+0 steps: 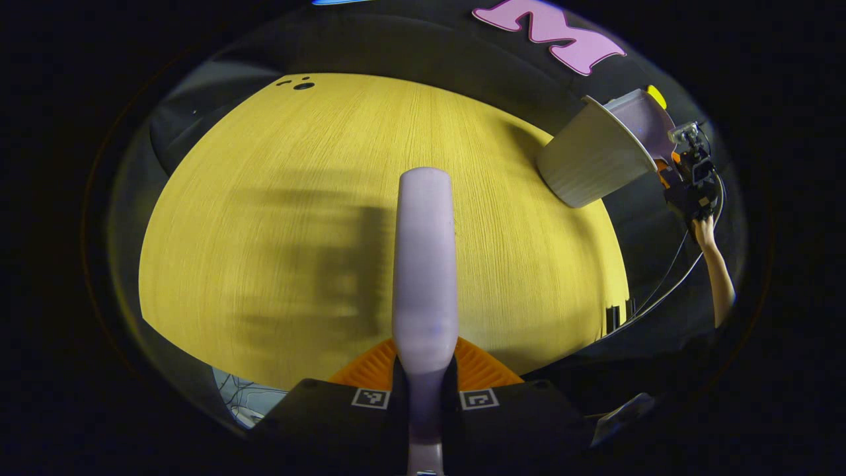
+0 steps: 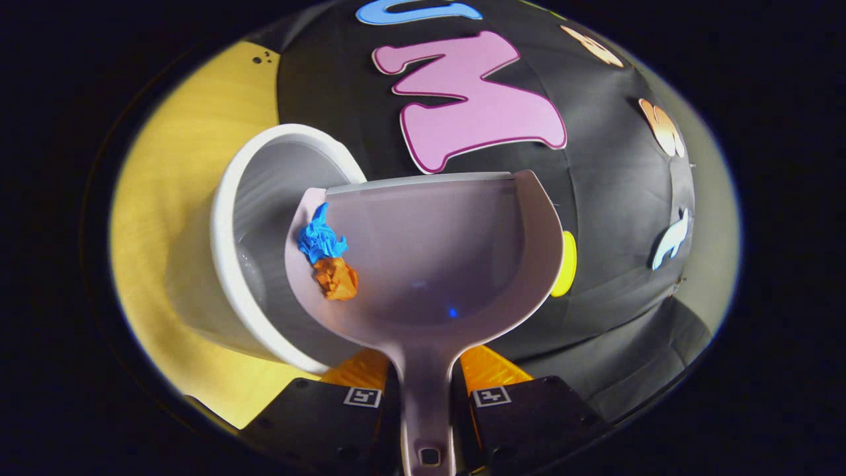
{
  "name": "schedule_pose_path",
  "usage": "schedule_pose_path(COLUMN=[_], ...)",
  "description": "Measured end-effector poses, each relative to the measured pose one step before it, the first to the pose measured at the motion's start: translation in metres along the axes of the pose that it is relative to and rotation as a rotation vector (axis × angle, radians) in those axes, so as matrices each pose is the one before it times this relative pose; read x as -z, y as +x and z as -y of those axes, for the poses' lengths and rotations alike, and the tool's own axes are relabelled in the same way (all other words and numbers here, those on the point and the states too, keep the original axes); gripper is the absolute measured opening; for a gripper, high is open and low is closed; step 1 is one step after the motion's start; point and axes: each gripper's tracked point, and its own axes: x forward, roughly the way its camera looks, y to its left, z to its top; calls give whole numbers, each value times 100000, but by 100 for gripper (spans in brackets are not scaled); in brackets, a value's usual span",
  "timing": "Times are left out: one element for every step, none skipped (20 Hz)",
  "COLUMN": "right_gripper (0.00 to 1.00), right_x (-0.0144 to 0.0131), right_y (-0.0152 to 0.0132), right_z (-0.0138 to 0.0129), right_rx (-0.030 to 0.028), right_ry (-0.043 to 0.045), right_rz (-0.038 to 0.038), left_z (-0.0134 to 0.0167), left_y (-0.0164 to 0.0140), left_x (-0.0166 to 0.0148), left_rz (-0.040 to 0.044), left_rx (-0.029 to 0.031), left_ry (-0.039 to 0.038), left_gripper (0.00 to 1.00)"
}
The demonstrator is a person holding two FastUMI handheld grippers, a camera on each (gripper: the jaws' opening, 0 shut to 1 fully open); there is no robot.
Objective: Pick up the small broom and dustpan from the desktop, sweep the trash into the dustpan with the broom, and then empty the trash into the garbage bin.
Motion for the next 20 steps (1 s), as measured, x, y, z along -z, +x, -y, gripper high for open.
schedule_pose_path(right_gripper=[35,35,35,35,35,35,35,35,35,35,35,35,39,35,35,35,31,35,35,35], right_x=[120,95,7,146,198,218,204,205,91,118,45,-83,-89,-193,-266,-69,10,124,26,-44], right_y=[-399,-279,281,76,76,5,83,55,-19,0,30,-66,-57,-117,-20,-128,-115,10,215,121], right_z=[-127,-220,101,-40,-26,-18,89,18,-98,-18,10,-110,-7,-70,-126,46,-64,-33,83,-10], right_rx=[1475,697,-102,-85,211,526,332,-142,-518,-347,-169,-197,16,170,-122,-240,-275,-337,-566,-821], right_ry=[-3580,-1875,-499,-475,-1225,-2247,-1988,-1681,-1764,-2208,-2019,-2442,-2997,-2977,-3202,-2246,-873,433,1068,1285], right_rz=[1229,995,288,-223,-367,-255,-251,151,402,545,754,781,1246,1864,2007,1654,889,-19,-400,-632], left_z=[125,227,314,149,294,159,249,191,183,141,120,118,130,52,115,6,62,161,149,73], left_y=[102,85,135,1,104,8,86,-15,43,-2,48,46,118,20,63,66,130,83,113,20], left_x=[45,-34,32,-61,19,-47,28,-59,77,68,-19,21,62,25,101,-50,19,19,-21,-57], left_rz=[-170,-208,-231,-113,-206,-94,-24,52,-114,-162,-70,-41,-13,14,-234,-92,-20,128,233,116], left_rx=[231,203,128,125,133,-13,100,203,26,-44,-102,7,-32,25,116,-220,-109,-1,104,68], left_ry=[423,505,554,600,504,413,320,415,240,237,230,133,20,45,81,93,47,-64,-79,190], left_gripper=[24,26,24,24,24,24,24,24,24,24,24,24,24,24,24,24,24,24,24,24])
